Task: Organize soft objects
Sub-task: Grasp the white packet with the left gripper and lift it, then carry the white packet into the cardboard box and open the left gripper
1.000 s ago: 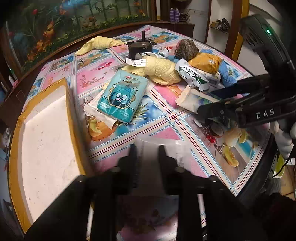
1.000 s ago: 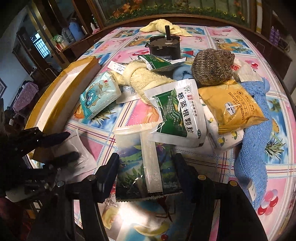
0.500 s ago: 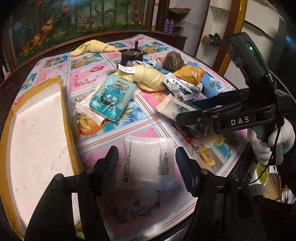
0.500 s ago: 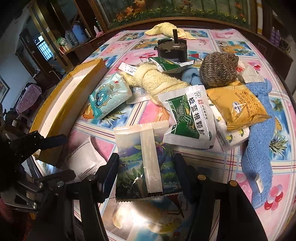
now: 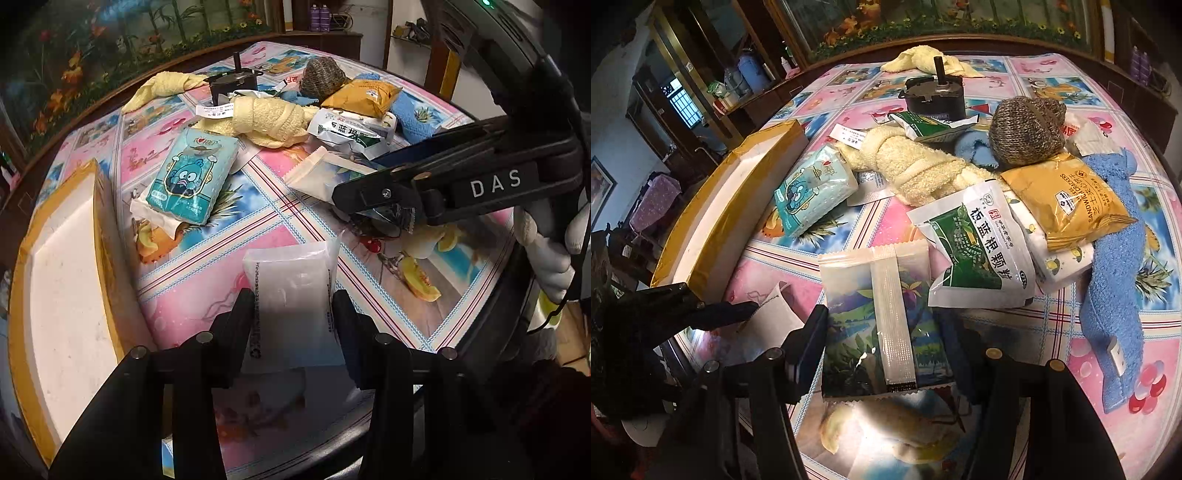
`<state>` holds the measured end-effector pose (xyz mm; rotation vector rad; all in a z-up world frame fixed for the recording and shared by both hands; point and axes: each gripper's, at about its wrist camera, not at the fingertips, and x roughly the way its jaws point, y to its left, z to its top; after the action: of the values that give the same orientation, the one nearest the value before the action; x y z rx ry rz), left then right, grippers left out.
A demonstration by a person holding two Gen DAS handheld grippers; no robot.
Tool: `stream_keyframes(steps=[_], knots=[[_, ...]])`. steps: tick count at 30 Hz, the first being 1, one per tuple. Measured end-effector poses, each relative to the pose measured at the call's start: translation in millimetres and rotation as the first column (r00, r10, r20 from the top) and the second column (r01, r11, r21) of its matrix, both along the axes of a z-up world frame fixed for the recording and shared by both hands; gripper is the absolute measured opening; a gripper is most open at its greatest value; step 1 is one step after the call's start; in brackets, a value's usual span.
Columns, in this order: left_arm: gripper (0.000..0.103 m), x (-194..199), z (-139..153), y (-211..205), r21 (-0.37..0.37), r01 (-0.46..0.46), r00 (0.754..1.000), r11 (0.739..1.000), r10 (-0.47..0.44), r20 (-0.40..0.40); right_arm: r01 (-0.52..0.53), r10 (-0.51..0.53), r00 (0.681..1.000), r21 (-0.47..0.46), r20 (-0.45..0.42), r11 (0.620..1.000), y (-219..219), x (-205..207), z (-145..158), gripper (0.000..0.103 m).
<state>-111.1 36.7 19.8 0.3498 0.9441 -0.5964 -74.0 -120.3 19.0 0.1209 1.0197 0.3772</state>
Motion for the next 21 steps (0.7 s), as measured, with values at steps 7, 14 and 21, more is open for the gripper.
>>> stream_keyframes(steps=[7,14,21], knots=[[0.043,0.9,47.2,43.6,-0.28,-0.089,0.996,0.956,0.081,-0.04,-0.001,-0.001,0.998,0.031,0.057,1.0,-1.0,-9.2,21.4,0.06],[0.043,34.5,94.2,125.4,-0.428,-0.298,0.948,0.854,0.318,-0.025,-0.074,0.062,0.993,0.127,0.097,0.989,30.0,8.6,55.0,0.06],[0.043,105.4,63.9,195.1,-0.524,-0.498,0.858,0.691,0.481,-0.181,-0.17,0.144,0.972,0.133,0.187,0.976,110.8,50.2,75.4,0.06]])
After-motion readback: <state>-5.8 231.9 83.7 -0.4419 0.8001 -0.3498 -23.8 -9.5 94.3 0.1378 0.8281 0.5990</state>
